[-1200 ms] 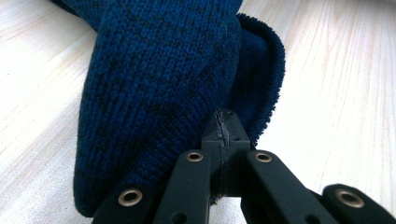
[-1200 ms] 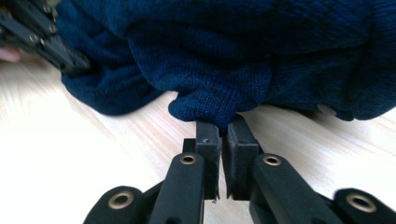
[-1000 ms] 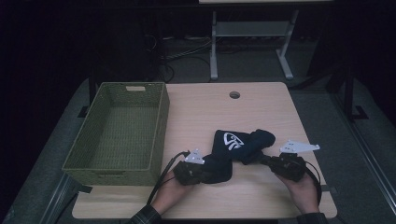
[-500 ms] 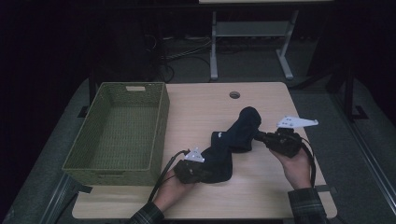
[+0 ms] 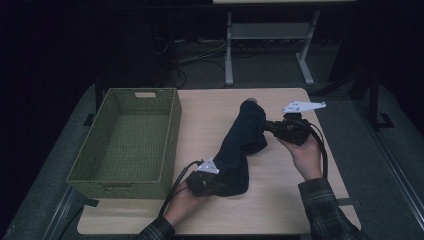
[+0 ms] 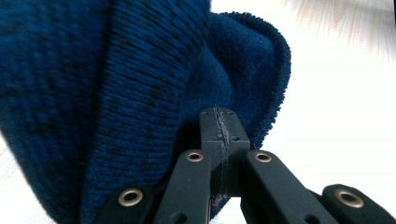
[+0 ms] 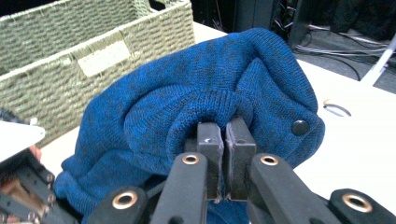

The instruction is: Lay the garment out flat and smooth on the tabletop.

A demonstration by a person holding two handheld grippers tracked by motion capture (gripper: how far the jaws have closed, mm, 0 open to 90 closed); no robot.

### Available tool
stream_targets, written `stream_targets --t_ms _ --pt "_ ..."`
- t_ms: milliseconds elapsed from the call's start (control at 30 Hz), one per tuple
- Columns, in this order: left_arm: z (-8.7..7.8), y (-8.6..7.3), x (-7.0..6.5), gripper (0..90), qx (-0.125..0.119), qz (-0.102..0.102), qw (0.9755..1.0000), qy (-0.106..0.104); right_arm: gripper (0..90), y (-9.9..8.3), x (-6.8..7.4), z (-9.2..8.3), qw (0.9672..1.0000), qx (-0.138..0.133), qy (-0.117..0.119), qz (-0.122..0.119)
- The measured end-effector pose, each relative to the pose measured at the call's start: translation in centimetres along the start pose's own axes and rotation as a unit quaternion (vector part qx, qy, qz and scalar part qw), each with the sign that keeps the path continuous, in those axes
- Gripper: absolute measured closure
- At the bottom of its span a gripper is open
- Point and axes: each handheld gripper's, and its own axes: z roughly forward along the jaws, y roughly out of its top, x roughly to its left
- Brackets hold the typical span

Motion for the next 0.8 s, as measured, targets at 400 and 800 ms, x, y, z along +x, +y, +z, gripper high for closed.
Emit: stream_targets --t_ms 400,800 --pt "-0.1 -0.1 0.0 89.9 0.001 0.001 1.0 -0.002 87.3 3.2 -0.5 3.7 0.9996 -0.018 0.018 0.009" --pt "-0.1 -0.2 -0.1 89.9 0.003 0.0 1.0 -0.003 87.2 6.0 0.6 9.4 0.9994 0.006 0.029 -0.014"
